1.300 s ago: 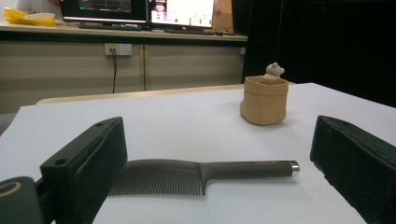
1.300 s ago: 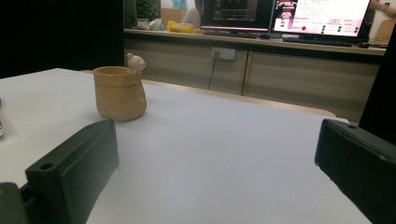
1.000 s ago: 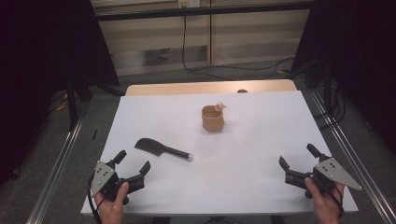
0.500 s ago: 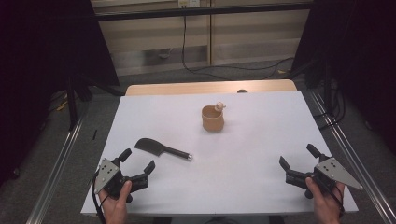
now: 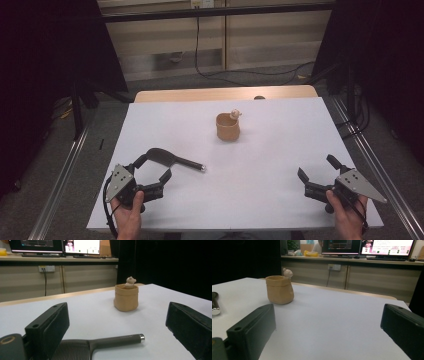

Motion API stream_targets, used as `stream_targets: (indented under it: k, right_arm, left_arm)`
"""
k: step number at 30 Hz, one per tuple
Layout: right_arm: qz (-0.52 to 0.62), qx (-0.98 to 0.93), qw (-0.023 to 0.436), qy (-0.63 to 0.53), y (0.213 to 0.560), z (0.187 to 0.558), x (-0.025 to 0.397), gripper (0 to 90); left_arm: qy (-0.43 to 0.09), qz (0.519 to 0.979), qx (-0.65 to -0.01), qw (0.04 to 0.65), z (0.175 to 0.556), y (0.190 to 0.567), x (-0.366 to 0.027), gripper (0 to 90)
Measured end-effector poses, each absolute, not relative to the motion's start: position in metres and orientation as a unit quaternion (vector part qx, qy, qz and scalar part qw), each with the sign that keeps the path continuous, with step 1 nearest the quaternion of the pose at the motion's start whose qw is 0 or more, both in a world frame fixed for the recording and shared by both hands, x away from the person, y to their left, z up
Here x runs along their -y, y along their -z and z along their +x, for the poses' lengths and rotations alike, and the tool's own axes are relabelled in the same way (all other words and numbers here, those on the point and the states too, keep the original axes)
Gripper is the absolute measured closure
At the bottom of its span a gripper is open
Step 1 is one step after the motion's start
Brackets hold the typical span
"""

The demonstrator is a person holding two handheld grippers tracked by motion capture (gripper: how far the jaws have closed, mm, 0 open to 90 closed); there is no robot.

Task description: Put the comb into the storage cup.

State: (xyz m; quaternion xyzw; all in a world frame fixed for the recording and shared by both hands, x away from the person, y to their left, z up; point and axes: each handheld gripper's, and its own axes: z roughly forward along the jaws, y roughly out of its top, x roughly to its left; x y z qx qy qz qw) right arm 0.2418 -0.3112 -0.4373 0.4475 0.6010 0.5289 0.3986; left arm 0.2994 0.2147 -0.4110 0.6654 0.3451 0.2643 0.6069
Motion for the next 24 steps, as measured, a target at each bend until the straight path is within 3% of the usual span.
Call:
stream_targets:
  k: [8, 24]
  right_arm:
    - [0.442, -0.603, 0.401, -0.530, 0.437, 0.241, 0.311, 0.0]
    - [0.438, -0.604, 0.401, -0.531, 0.437, 0.241, 0.311, 0.0]
  left_arm:
    - [-0.245, 0.675, -0.337, 0.609, 0.314, 0.409, -0.210, 4.1]
    - [-0.255, 0.676, -0.301, 0.622, 0.330, 0.402, -0.188, 2.5]
